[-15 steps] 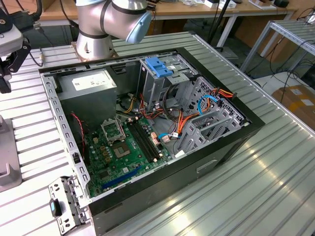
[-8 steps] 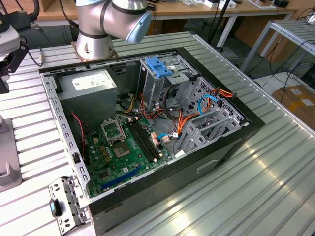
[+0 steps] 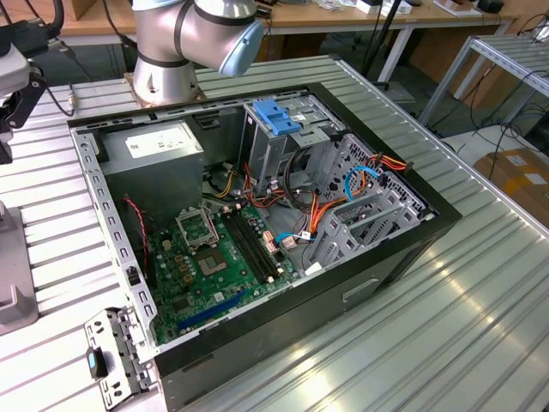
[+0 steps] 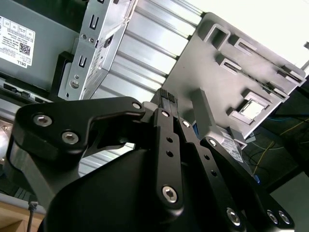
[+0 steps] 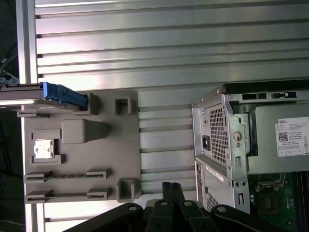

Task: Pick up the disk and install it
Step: 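Reach for the disk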

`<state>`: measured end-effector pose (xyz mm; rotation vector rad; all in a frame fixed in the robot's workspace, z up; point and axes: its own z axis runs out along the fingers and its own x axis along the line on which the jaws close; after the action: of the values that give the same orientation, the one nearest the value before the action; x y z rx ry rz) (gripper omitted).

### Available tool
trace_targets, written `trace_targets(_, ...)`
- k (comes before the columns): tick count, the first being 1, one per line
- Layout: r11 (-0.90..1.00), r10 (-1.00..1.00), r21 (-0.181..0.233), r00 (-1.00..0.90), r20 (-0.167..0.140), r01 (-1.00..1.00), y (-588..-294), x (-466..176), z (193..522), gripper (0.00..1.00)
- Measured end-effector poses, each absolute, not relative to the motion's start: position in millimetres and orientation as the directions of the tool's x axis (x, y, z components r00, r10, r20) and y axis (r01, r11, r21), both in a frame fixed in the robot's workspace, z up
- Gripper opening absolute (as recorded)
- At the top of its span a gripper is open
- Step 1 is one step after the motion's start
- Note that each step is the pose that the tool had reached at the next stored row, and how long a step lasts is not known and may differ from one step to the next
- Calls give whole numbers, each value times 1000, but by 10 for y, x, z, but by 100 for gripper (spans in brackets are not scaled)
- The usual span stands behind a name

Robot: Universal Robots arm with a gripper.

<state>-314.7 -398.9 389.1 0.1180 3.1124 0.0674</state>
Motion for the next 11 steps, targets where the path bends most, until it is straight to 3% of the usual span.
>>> trace_targets(11, 996, 76, 44, -997, -25, 75, -3989, -3192, 3888, 10)
